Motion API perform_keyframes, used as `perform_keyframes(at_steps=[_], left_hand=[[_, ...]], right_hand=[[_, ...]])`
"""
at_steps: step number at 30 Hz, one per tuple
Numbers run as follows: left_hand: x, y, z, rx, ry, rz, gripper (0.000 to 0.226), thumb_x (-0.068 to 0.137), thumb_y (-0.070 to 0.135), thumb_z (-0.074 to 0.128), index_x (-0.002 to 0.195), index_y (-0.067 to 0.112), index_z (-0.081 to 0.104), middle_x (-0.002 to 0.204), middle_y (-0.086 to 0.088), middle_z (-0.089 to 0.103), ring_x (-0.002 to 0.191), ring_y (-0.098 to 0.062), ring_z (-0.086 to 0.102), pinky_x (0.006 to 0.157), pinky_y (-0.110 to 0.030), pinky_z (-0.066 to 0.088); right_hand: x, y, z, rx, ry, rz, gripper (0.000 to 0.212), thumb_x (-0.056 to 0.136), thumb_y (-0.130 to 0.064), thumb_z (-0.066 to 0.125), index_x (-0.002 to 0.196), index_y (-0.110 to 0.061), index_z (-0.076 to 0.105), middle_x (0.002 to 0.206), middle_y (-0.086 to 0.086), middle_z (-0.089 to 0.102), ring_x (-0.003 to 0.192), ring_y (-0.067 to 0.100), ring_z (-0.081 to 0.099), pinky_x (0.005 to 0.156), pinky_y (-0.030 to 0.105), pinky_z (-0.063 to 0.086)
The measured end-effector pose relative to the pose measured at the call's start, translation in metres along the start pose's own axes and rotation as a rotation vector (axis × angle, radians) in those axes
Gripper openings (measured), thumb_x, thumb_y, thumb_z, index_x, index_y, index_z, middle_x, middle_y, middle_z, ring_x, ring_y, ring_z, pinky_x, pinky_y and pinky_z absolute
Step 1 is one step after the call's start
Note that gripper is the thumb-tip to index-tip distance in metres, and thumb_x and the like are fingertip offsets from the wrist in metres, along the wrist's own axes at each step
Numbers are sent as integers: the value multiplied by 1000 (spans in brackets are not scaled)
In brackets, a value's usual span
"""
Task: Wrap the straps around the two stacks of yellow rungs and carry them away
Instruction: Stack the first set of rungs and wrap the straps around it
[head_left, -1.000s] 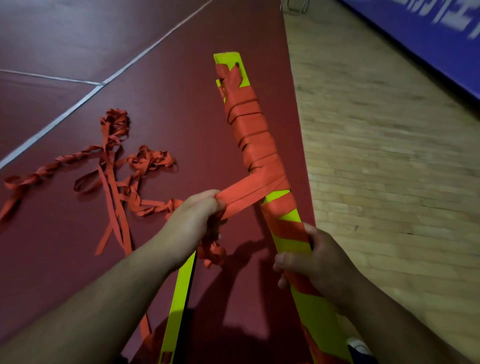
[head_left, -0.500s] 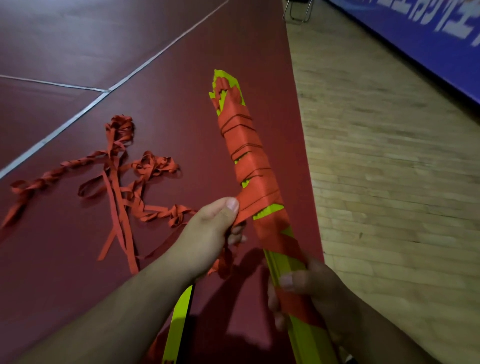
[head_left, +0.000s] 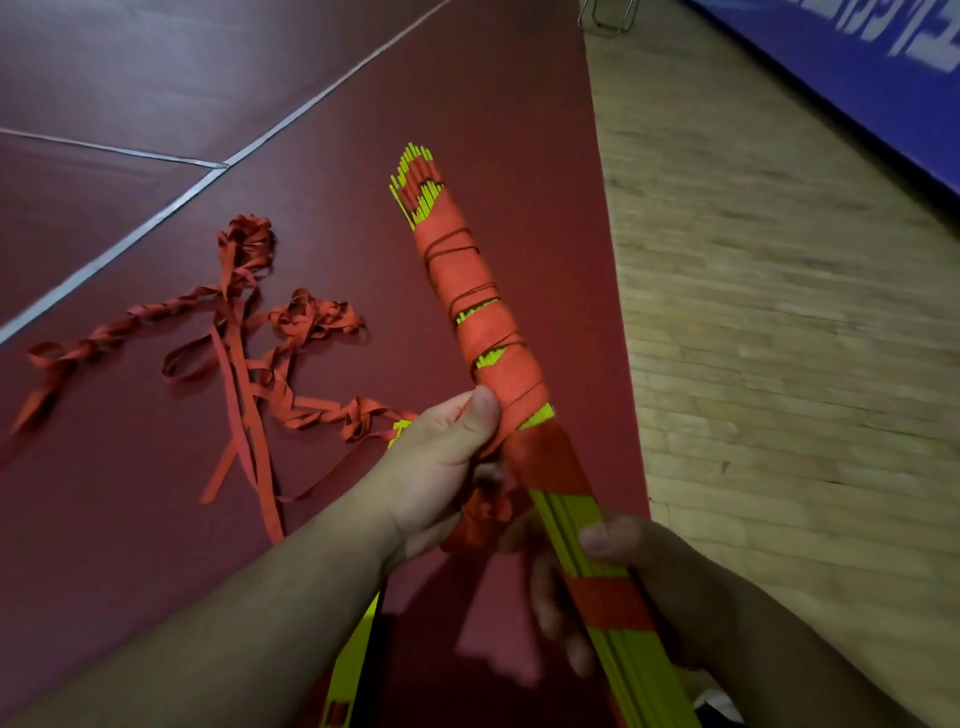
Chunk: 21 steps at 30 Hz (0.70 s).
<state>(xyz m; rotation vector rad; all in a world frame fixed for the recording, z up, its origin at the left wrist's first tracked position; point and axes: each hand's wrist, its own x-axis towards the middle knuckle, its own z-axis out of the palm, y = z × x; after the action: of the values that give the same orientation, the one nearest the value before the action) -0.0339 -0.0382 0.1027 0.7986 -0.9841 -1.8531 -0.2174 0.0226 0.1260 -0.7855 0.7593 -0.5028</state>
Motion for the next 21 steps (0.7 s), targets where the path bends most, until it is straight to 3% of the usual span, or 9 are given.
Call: perform_keyframes(at_steps=[3, 5, 7, 9, 12, 15, 18, 21], left_hand=[[4, -5, -3, 78, 218, 23, 66, 57, 69, 79, 88, 15, 59, 62, -6, 51, 44, -11, 44, 42, -20, 37], [6, -8, -4, 137, 339, 40, 53, 67, 55, 79, 89, 12, 57, 62, -4, 55, 45, -11, 47, 43, -21, 38], [8, -12, -4, 130, 409, 66, 69, 65, 54, 84, 98, 0, 57, 70, -13, 63, 59, -18, 54, 54, -27, 44], [8, -15, -3, 134, 389, 72, 87, 61, 58, 88, 110, -7, 57, 89, -30, 66, 73, -25, 56, 66, -38, 45], [8, -8, -5, 256, 312, 88, 76, 73, 61, 78, 108, -4, 57, 81, -17, 52, 59, -15, 48, 51, -26, 43], [8, -1, -7, 303, 201, 71, 71, 78, 69, 66, 101, 2, 58, 78, -10, 48, 58, -14, 44, 49, -22, 44], [4, 2, -5, 289, 136, 24, 53, 82, 67, 56, 91, 15, 59, 68, -8, 50, 54, -14, 41, 47, -21, 42], [2, 2, -6, 232, 57, 1, 66, 77, 71, 55, 105, 11, 60, 82, -13, 44, 58, -18, 33, 50, -22, 43]], right_hand=[[3, 1, 5, -176, 267, -81, 57, 65, -49, 80, 107, -11, 68, 87, 20, 71, 68, 31, 67, 58, 32, 53], [3, 6, 5, -510, 441, -68, 57, 67, -49, 86, 116, -28, 63, 95, -4, 76, 82, 15, 71, 66, 24, 55], [6, 12, 4, -796, 552, -63, 62, 64, -48, 90, 116, -42, 57, 98, -22, 72, 87, -5, 68, 73, 16, 52], [11, 20, 2, -918, 634, -105, 54, 70, -45, 84, 115, -44, 54, 99, -22, 70, 88, -5, 66, 81, 28, 54], [12, 23, -3, -910, 743, -157, 40, 80, -42, 75, 113, -40, 54, 95, -17, 70, 88, 3, 66, 83, 38, 53], [7, 15, -4, -862, 817, -198, 39, 68, -52, 71, 102, -38, 58, 85, -14, 70, 77, 6, 65, 74, 36, 53], [6, 14, -2, -723, 732, -214, 35, 63, -52, 68, 96, -39, 65, 79, -8, 72, 69, 12, 67, 68, 38, 54], [6, 14, 0, -460, 650, -213, 32, 69, -51, 73, 94, -30, 72, 76, 4, 73, 62, 21, 66, 60, 42, 54]])
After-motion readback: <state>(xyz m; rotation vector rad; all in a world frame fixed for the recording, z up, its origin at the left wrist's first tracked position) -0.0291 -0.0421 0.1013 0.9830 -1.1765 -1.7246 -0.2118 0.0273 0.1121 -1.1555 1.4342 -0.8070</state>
